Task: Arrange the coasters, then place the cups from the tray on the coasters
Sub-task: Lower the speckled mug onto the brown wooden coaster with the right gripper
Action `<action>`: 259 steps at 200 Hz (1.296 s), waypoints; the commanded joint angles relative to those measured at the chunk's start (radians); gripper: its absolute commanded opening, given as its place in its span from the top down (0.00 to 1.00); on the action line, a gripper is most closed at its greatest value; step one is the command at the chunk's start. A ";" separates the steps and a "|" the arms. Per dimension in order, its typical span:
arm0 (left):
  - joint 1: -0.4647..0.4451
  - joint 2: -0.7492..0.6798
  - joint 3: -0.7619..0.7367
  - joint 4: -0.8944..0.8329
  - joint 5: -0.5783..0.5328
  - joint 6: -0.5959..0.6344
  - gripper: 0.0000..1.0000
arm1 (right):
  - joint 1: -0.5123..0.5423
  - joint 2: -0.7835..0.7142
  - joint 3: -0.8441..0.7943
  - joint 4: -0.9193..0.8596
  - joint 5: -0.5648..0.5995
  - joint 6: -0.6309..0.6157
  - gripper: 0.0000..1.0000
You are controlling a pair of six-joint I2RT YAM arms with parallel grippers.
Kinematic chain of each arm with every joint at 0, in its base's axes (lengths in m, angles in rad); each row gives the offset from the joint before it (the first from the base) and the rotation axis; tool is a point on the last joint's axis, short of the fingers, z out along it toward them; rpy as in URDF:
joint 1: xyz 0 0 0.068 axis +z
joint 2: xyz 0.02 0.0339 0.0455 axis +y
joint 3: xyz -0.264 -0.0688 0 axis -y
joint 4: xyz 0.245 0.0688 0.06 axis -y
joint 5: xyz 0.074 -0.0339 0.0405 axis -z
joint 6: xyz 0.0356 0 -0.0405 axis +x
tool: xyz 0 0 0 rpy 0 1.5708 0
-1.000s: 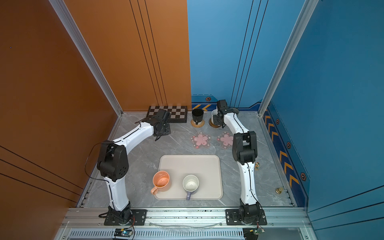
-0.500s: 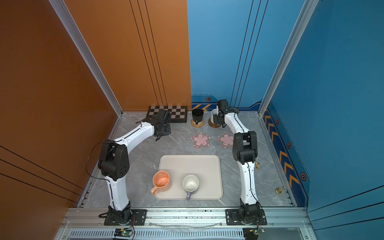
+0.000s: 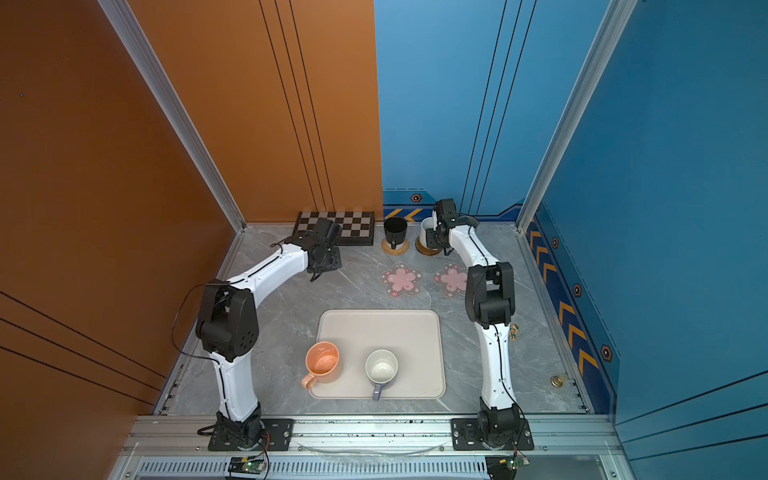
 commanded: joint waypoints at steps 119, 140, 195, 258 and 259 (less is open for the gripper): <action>0.009 0.007 -0.007 -0.008 0.019 -0.013 0.70 | 0.031 -0.018 0.056 -0.031 0.082 -0.049 1.00; 0.009 0.012 -0.003 -0.008 0.021 -0.013 0.70 | 0.029 -0.020 0.059 -0.031 0.091 -0.049 1.00; 0.009 0.011 -0.003 -0.008 0.024 -0.012 0.71 | 0.021 -0.028 0.072 -0.022 0.060 -0.040 1.00; 0.009 0.008 -0.008 -0.008 0.029 -0.011 0.71 | 0.007 -0.041 0.066 0.019 0.018 0.000 1.00; 0.009 0.008 -0.008 -0.008 0.029 -0.011 0.71 | 0.007 -0.041 0.066 0.019 0.017 0.000 1.00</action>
